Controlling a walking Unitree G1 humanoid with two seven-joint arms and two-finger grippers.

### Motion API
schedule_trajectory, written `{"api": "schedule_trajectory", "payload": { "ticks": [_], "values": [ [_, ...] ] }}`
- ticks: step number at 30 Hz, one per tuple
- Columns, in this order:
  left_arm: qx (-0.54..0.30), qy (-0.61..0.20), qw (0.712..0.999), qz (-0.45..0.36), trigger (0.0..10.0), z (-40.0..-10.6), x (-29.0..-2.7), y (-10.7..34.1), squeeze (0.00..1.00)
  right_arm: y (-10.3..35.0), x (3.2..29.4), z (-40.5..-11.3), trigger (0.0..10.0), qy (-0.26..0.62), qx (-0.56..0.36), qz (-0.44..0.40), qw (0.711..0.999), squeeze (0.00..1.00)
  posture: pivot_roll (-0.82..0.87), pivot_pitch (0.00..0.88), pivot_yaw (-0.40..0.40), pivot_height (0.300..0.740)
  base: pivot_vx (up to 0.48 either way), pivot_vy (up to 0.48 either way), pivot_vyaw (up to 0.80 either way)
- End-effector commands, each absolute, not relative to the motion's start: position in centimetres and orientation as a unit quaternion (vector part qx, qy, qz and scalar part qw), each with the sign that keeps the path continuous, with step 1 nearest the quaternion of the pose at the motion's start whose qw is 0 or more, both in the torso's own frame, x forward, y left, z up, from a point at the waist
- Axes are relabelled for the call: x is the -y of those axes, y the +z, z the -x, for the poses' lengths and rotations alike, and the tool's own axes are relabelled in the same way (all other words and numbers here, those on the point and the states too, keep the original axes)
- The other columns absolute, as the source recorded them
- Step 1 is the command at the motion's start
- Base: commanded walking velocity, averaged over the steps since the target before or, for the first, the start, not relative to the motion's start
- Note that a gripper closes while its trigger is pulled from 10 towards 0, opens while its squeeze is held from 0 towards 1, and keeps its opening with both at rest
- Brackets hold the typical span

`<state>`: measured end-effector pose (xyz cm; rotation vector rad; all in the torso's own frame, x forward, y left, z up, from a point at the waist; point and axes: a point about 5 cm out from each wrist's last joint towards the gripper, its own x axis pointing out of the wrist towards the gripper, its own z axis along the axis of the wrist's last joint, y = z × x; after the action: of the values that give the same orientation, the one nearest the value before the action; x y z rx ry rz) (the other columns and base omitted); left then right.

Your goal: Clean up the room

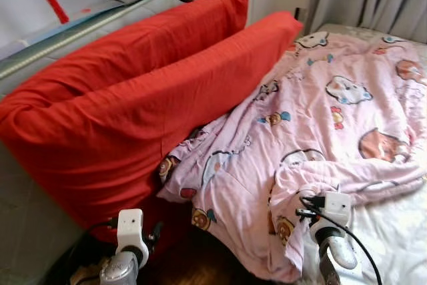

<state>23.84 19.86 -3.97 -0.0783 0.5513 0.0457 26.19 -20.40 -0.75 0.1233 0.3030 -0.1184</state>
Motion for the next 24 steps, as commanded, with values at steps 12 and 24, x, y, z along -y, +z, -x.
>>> {"api": "schedule_trajectory", "payload": {
  "ticks": [12, 24],
  "values": [
    [-0.358, 0.054, 0.932, 0.026, 10.0, -20.5, -20.7, -6.5, 0.00, -0.9, 19.7, -25.7, 10.0, -0.083, -0.131, -0.105, 0.982, 0.00, 0.04, 0.000, 0.063, 0.740, 0.000, 0.000, 0.00],
    [-0.357, 0.044, 0.933, 0.026, 10.0, -20.6, -20.0, -6.5, 0.00, -0.1, 21.1, -26.2, 10.0, -0.112, -0.113, -0.102, 0.982, 0.00, 0.05, 0.047, 0.058, 0.740, 0.000, 0.000, 0.00]
  ]
}}
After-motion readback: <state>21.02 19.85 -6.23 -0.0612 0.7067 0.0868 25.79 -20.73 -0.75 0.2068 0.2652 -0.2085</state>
